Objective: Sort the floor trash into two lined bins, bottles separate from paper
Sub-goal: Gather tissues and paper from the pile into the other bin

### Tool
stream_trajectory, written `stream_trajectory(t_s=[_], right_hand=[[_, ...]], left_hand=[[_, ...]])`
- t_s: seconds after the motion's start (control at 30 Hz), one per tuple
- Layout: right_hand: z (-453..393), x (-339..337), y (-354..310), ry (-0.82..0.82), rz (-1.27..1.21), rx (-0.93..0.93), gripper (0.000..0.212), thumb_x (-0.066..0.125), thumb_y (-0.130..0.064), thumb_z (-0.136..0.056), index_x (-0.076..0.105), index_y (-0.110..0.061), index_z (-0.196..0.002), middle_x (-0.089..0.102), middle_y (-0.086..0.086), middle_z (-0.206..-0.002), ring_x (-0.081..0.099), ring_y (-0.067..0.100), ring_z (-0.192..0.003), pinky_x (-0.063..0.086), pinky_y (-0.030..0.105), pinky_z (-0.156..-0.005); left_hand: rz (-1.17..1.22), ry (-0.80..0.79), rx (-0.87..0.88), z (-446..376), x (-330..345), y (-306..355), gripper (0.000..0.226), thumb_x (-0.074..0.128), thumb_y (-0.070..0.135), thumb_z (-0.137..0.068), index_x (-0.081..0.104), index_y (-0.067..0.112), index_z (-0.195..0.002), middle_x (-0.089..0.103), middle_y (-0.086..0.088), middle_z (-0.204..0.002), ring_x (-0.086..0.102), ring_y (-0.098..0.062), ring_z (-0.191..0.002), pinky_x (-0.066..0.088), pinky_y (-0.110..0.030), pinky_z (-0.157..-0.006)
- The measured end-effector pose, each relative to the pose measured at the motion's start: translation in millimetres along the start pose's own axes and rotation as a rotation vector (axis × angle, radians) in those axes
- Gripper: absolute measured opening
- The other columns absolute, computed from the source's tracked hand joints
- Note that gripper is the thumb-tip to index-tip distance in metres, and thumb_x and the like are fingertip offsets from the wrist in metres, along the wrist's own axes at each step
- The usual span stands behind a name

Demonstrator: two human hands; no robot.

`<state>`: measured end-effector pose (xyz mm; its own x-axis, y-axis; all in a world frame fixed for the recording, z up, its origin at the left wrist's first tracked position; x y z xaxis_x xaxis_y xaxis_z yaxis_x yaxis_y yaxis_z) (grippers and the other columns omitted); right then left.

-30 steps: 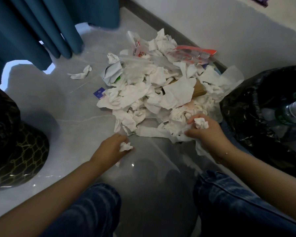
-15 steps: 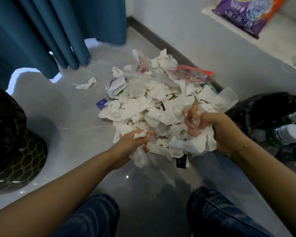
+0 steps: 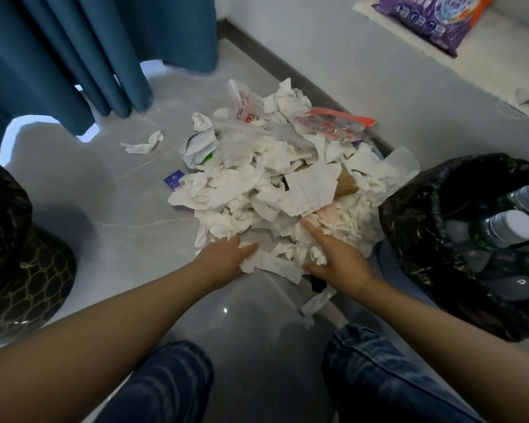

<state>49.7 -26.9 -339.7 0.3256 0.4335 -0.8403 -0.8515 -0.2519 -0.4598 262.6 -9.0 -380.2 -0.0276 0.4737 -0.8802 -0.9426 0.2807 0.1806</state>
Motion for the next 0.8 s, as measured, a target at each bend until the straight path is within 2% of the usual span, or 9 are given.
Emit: stream_trajectory(t_s=[0.1, 0.23, 0.33, 0.43, 0.57, 0.63, 0.7, 0.73, 0.8], right_hand=[[-7.1, 8.1, -0.6, -0.080, 0.307, -0.011, 0.079, 0.055, -0.051, -0.087, 0.008, -0.037, -0.149, 0.049, 0.008, -0.133, 0.051, 0.026, -0.117, 0.046, 0.034, -0.085], [-10.8, 29.9, 1.1, -0.144, 0.378, 0.050, 0.080, 0.052, -0.051, -0.089, 0.006, -0.029, -0.150, 0.046, 0.010, -0.136, 0.051, 0.028, -0.118, 0.047, 0.034, -0.084], [-14.5, 40.3, 6.3, -0.175, 0.394, 0.108, 0.062, 0.049, -0.040, -0.094, 0.024, -0.015, -0.144, 0.050, 0.010, -0.132, 0.053, 0.028, -0.116, 0.047, 0.034, -0.083], [-15.9, 39.0, 6.1, -0.124, 0.374, 0.059, 0.040, 0.048, -0.032, -0.094, 0.045, -0.014, -0.130, 0.055, 0.008, -0.126, 0.055, 0.026, -0.112, 0.049, 0.034, -0.084], [3.8, 25.1, -5.8, -0.030, 0.044, 0.003, 0.026, 0.061, -0.026, -0.088, 0.063, -0.013, -0.110, 0.062, 0.005, -0.113, 0.058, 0.022, -0.104, 0.043, 0.028, -0.082], [15.8, 13.6, -19.2, 0.068, -0.169, -0.015, 0.006, 0.065, -0.014, -0.083, 0.064, -0.016, -0.078, 0.064, -0.003, -0.084, 0.060, 0.009, -0.079, 0.040, 0.023, -0.068], [23.2, 4.2, -29.1, 0.123, -0.439, 0.099, 0.035, 0.064, -0.001, -0.079, 0.048, -0.021, -0.055, 0.051, -0.013, -0.055, 0.047, -0.003, -0.052, 0.035, 0.016, -0.054], [24.6, 0.5, -33.7, 0.136, -0.590, 0.152, 0.035, 0.063, 0.001, -0.076, 0.046, -0.018, -0.052, 0.048, -0.013, -0.049, 0.043, -0.004, -0.047, 0.034, 0.015, -0.050], [22.3, -9.1, -49.4, 0.124, -0.790, 0.181, 0.017, 0.062, -0.006, -0.070, 0.050, 0.001, -0.060, 0.048, -0.004, -0.057, 0.045, 0.005, -0.056, 0.036, 0.022, -0.053]], left_hand=[[-0.016, 0.046, 0.032, 3.6, -0.2, 2.1, 0.054, 0.050, 0.034, -0.093, 0.031, 0.028, -0.143, 0.043, -0.008, -0.130, 0.049, -0.026, -0.113, 0.042, -0.034, -0.089], [0.014, -0.002, 0.048, 18.2, 13.6, 2.3, 0.034, 0.052, 0.035, -0.091, 0.053, 0.018, -0.121, 0.048, -0.005, -0.118, 0.054, -0.023, -0.102, 0.044, -0.032, -0.075], [0.129, -0.027, -0.019, 27.7, 25.1, 0.9, 0.037, 0.048, 0.047, -0.092, 0.063, 0.014, -0.100, 0.050, -0.003, -0.102, 0.053, -0.019, -0.086, 0.036, -0.028, -0.066], [0.343, 0.019, -0.113, 39.3, 30.4, -4.0, 0.031, 0.054, 0.038, -0.091, 0.067, 0.010, -0.087, 0.053, -0.003, -0.094, 0.054, -0.017, -0.080, 0.034, -0.026, -0.065], [0.724, 0.156, -0.249, 61.3, 28.4, -15.2, 0.012, 0.066, 0.010, -0.076, 0.068, 0.008, -0.088, 0.065, -0.002, -0.093, 0.058, -0.013, -0.083, 0.038, -0.013, -0.064], [0.934, 0.163, -0.313, 69.7, 24.7, -21.2, 0.017, 0.065, 0.003, -0.072, 0.064, 0.011, -0.087, 0.068, 0.002, -0.090, 0.060, -0.010, -0.082, 0.041, -0.008, -0.063], [1.112, 0.130, -0.317, 74.3, 21.6, -24.0, 0.028, 0.063, 0.004, -0.069, 0.063, 0.018, -0.094, 0.071, 0.005, -0.093, 0.064, -0.010, -0.088, 0.047, -0.013, -0.073], [1.212, 0.103, -0.311, 76.5, 19.6, -23.5, 0.034, 0.062, 0.002, -0.071, 0.063, 0.021, -0.100, 0.072, 0.004, -0.094, 0.065, -0.011, -0.091, 0.049, -0.016, -0.077], [1.408, 0.071, -0.294, 80.5, 12.4, -20.1, 0.037, 0.062, -0.004, -0.080, 0.065, 0.020, -0.108, 0.074, -0.003, -0.096, 0.068, -0.015, -0.093, 0.053, -0.020, -0.079]])
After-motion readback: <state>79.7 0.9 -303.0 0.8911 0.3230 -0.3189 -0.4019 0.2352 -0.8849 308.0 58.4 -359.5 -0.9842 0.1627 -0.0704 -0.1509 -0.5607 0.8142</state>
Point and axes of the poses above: each hand's wrist, its own z-axis away from the middle knuckle, its own x-axis out of the palm, y = z × x, the point moved 5 cm from there along -z, towards the middle knuckle
